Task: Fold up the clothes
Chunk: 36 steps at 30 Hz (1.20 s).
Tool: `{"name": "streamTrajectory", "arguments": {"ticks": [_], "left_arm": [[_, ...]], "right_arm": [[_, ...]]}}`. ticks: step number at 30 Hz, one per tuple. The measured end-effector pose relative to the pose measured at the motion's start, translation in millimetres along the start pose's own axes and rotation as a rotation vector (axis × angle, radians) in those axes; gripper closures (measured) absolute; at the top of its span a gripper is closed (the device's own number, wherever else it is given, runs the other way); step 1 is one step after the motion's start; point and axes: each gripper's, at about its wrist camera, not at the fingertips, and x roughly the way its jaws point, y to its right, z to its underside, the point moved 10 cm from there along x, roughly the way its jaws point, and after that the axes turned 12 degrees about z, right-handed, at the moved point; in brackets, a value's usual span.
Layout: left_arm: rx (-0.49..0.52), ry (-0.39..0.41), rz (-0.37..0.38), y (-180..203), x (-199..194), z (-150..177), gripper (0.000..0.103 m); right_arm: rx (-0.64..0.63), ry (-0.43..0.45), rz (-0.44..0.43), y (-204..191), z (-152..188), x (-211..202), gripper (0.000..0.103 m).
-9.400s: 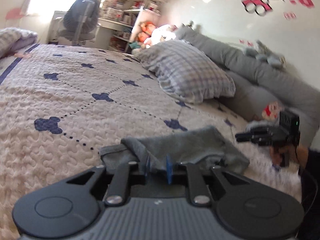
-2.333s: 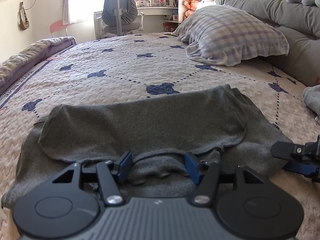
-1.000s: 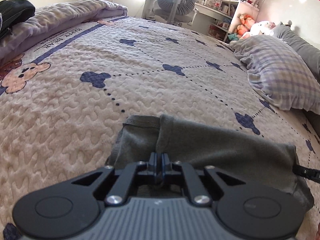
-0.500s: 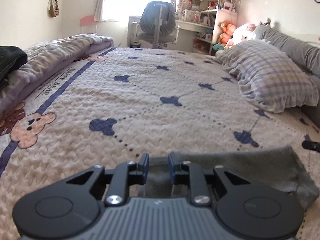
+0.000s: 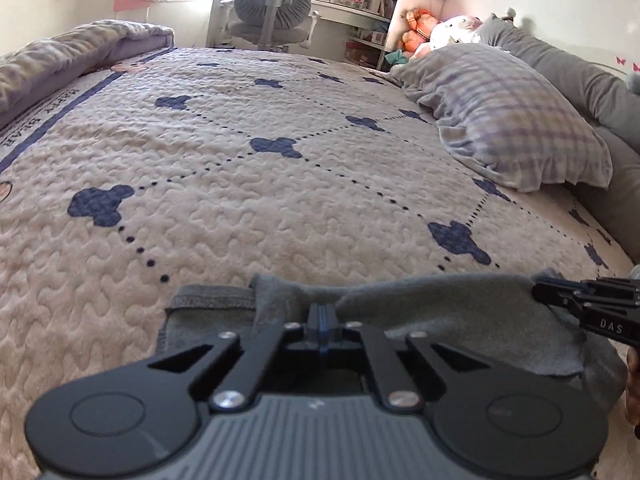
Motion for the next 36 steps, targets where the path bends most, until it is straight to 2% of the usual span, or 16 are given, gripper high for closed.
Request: {"name": "streamTrajectory", "arguments": {"ticks": [1, 7, 10, 12, 13, 14, 16, 19, 22, 27, 29, 32, 33, 34, 35, 36], "left_arm": [[0.011, 0.000, -0.005, -1, -1, 0, 0.100], [0.030, 0.007, -0.017, -5, -7, 2, 0.100], [0.057, -0.017, -0.045, 2, -12, -2, 0.100], [0.079, 0.001, -0.068, 11, -25, -8, 0.099], [0.089, 0.019, -0.068, 18, -32, -11, 0.099], [0.096, 0.039, -0.058, 27, -38, -12, 0.098], [0.096, 0.047, -0.047, 40, -36, -8, 0.095], [0.088, 0.043, -0.035, 56, -25, 3, 0.094], [0.079, 0.039, -0.022, 72, -15, 13, 0.094], [0.065, 0.033, -0.001, 100, 2, 31, 0.094], [0.060, 0.030, 0.007, 110, 9, 38, 0.094], [0.061, 0.022, 0.014, 125, 18, 47, 0.093], [0.077, 0.014, 0.006, 126, 18, 47, 0.093], [0.093, 0.005, -0.003, 128, 19, 46, 0.093], [0.108, -0.001, -0.010, 129, 19, 46, 0.093], [0.113, -0.001, -0.014, 130, 19, 47, 0.093]], "right_arm": [[-0.003, 0.003, -0.002, 4, 2, -1, 0.103], [0.008, 0.011, -0.005, 15, 12, -3, 0.103], [0.043, -0.016, 0.008, 15, 8, -3, 0.103], [0.120, -0.008, 0.035, 26, 5, -19, 0.103], [0.165, 0.006, 0.060, 34, 5, -29, 0.087], [0.210, 0.020, 0.086, 42, 4, -39, 0.055], [0.359, 0.039, 0.103, 63, 15, -61, 0.035], [0.662, -0.011, 0.028, 90, 53, -80, 0.036], [0.858, -0.066, -0.012, 101, 92, -90, 0.036], [0.866, -0.056, 0.000, 87, 109, -96, 0.035], [0.858, -0.053, 0.024, 81, 106, -92, 0.028], [0.867, -0.038, 0.059, 72, 100, -86, 0.022], [0.877, -0.035, 0.040, 68, 96, -85, 0.022], [0.887, -0.032, 0.020, 64, 93, -84, 0.033], [0.894, -0.032, 0.000, 60, 90, -83, 0.051], [0.895, -0.041, -0.020, 55, 87, -82, 0.058]]}}
